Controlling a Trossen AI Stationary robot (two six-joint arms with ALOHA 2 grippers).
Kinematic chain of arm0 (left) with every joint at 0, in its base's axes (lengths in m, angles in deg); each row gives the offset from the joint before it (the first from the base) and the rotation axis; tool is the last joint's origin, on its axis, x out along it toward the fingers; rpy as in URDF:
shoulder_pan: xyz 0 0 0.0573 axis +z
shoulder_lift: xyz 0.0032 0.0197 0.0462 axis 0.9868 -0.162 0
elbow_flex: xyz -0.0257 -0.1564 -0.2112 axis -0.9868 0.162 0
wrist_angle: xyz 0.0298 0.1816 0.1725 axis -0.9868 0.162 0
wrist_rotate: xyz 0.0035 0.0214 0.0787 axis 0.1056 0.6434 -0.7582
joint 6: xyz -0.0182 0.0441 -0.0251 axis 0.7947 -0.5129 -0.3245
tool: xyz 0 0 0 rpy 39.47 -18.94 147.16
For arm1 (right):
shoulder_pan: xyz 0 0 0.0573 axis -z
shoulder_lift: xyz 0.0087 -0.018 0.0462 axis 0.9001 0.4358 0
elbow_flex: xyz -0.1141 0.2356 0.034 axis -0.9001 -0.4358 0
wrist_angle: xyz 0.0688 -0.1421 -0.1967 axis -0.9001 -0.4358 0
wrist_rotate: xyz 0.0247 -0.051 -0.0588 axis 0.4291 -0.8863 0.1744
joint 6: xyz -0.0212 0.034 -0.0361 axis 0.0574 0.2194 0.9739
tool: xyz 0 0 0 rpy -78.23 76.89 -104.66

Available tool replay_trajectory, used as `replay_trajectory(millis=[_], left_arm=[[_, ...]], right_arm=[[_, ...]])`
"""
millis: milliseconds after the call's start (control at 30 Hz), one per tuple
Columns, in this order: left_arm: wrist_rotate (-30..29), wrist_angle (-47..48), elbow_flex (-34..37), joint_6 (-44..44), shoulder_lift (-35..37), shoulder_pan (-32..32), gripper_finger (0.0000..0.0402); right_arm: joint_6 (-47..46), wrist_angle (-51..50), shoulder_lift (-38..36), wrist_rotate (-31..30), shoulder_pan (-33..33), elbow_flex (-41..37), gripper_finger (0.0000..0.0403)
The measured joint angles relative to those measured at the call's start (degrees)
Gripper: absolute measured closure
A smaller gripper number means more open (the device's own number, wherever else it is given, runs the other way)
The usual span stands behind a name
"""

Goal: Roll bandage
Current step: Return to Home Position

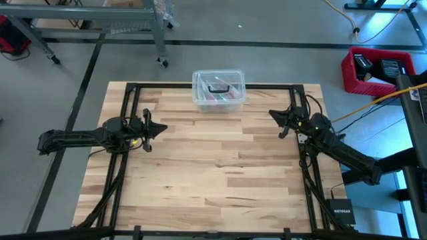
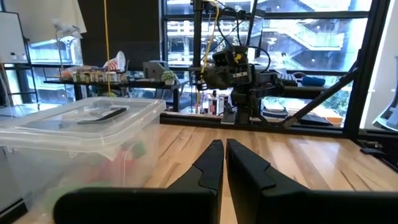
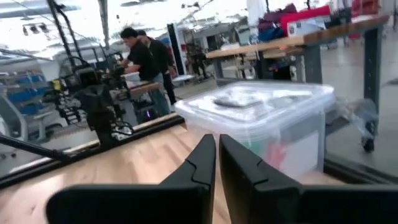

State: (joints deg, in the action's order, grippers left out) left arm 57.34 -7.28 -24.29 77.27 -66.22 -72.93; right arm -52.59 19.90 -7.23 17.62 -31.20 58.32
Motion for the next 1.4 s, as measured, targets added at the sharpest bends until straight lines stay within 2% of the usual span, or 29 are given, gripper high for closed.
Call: replay_trajectory(millis=[133, 267, 400, 733, 1400], left_arm=[[-0.3, 0.02, 0.0, -1.27, 0.02, 0.0, 0.0389], [-1.86, 0.09, 0.0, -2.3, 0.02, 0.09, 0.0389], [-1.97, 1.84, 0.0, -2.3, 0.47, 0.18, 0.0389], [-2.08, 12.71, 0.02, -2.44, 13.15, 0.13, 0.0389], [-1.89, 17.31, 0.02, -2.84, 12.28, 0.18, 0.0389]], right_arm=[[1.2, -0.73, -0.07, 0.23, 0.0, -0.02, 0.0377], [2.97, -2.68, -0.07, -2.93, 0.0, -0.09, 0.0377], [5.14, -2.58, -0.04, -1.0, 0.0, -0.13, 0.0377], [5.39, -2.55, -0.04, -0.57, 0.0, -0.17, 0.0377], [5.47, -2.71, 0.09, -1.19, 0.04, -0.24, 0.0377]])
